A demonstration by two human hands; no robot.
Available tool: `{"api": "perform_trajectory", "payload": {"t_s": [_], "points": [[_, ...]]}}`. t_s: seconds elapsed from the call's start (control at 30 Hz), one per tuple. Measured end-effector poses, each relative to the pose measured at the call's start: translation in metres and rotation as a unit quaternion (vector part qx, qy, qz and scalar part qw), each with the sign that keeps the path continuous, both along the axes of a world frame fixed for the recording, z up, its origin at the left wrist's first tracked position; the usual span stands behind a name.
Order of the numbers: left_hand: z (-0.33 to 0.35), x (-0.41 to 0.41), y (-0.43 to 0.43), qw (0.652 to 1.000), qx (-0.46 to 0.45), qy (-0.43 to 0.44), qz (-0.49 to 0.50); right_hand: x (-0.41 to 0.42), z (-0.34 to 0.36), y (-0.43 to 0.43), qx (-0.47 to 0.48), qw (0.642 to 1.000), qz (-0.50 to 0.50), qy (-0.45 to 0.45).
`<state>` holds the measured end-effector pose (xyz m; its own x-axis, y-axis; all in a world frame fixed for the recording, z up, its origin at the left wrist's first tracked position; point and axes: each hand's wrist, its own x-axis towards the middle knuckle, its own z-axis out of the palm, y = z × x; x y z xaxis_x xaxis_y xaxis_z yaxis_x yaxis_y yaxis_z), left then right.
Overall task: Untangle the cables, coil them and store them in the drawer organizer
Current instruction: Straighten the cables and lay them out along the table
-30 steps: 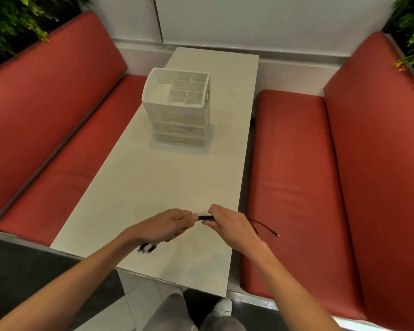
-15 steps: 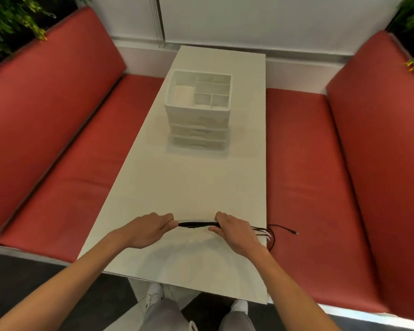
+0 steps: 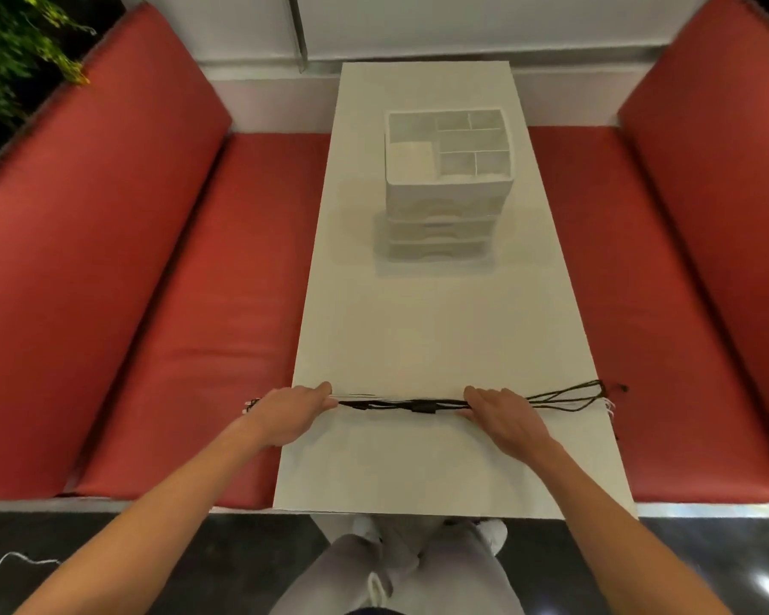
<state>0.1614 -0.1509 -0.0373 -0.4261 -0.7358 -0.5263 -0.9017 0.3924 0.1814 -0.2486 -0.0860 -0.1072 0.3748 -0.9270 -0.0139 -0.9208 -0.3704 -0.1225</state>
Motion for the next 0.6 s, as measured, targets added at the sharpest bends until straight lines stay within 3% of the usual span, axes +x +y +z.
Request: {"api": "perform_trajectory", "payload": {"t_s": [0.1, 0.23, 0.33, 0.43, 0.5, 0.6], "points": [[-0.002, 0.004, -0.001, 1.000, 0.005, 0.011, -0.010, -0.022, 0.008, -0.005, 0.058, 0.996, -0.065, 0.002], [-0.007, 0.004, 0.003, 0.999, 0.034, 0.021, -0.013, -0.036, 0.011, -0.004, 0.119, 0.988, -0.077, 0.058], [-0.008, 0.003, 0.006, 0.998, 0.049, 0.042, -0.003, -0.012, 0.006, -0.006, 0.034, 0.983, -0.165, 0.072], [-0.003, 0.008, 0.006, 0.997, 0.044, 0.066, -0.001, 0.046, 0.022, -0.008, -0.066, 0.982, -0.172, -0.026], [0.004, 0.009, 0.006, 0.997, 0.025, 0.076, -0.012, 0.108, 0.049, -0.009, -0.019, 0.982, -0.127, -0.139], [0.024, 0.006, 0.006, 0.993, 0.006, 0.116, -0.012, 0.187, 0.082, -0.016, 0.057, 0.979, -0.048, -0.189]]}}
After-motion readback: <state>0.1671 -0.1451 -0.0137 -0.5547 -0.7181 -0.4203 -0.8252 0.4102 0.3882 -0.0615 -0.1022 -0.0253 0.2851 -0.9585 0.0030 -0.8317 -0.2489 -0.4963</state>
